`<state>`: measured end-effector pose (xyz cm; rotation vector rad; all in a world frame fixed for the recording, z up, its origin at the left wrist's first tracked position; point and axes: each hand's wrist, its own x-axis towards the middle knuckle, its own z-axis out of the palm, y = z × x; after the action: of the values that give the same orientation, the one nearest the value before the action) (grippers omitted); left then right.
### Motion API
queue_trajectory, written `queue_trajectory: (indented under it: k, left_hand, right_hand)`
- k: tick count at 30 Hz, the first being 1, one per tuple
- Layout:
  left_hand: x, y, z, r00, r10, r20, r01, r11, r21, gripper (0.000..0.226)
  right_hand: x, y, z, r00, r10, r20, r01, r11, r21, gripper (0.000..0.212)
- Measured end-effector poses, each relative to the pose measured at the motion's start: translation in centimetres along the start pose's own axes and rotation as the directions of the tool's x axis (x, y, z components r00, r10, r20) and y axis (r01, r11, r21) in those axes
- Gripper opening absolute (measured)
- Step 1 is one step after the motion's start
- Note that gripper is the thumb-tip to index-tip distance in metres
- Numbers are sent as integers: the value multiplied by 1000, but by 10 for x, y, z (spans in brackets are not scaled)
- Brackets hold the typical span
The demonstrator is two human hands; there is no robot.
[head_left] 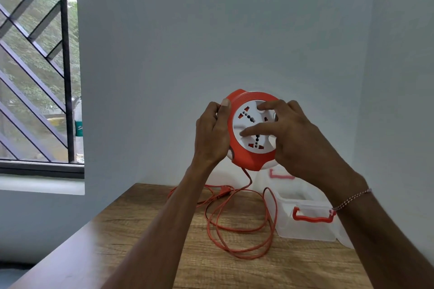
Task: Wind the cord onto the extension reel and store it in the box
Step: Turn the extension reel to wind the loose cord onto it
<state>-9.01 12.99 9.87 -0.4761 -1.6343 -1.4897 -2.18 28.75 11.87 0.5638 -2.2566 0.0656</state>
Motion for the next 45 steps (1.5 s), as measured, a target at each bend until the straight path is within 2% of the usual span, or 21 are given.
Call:
queue_trajectory:
  k: [3,10,17,21,24,29,32,35,38,40,45]
  left_hand:
    - [-1,1,1,1000,13,-3,-13,1000,0,28]
    - [-1,-2,2,1000,17,10,-17,1000,-1,34]
    - [-2,-2,4,999,28,33,-28,1000,2,39]
    - [-1,-2,4,999,24,29,-23,1000,-5,38]
    - [-3,-1,5,999,16,36,-16,1000,-14,36]
    - [-2,-3,4,1000,-9,28,9,1000,-19,35]
    - [0,-4,2,1000,-5,9,5,1000,-21,35]
    - [0,-3,3,1000,-6,11,6,1000,-18,34]
    - [-2,-3,4,1000,1,16,-1,1000,-13,34]
    - [-3,-2,4,1000,8,18,-8,1000,-15,34]
    - [-2,-3,5,1000,17,18,-17,1000,-5,35]
  right_hand:
    - [-2,-6,-1,998,1,64,4,997,-79,58]
    - [-5,-8,0,1000,5,-1,-5,988,-155,58]
    - [-7,1,11,985,91,-149,-104,991,-80,57]
    - [-2,2,17,920,236,-314,-230,972,56,63]
    - [0,0,16,883,271,-383,-242,962,124,54]
    - [-1,1,10,921,176,-347,-147,983,107,40]
    - [1,3,6,963,89,-254,-71,994,78,28]
    - [0,1,1,997,49,-58,-47,999,26,45]
    - [-3,-4,-4,995,63,80,-57,996,-72,59]
    - [-4,-9,-5,992,67,110,-58,995,-86,59]
    - [-6,-12,-6,996,72,54,-64,990,-123,56]
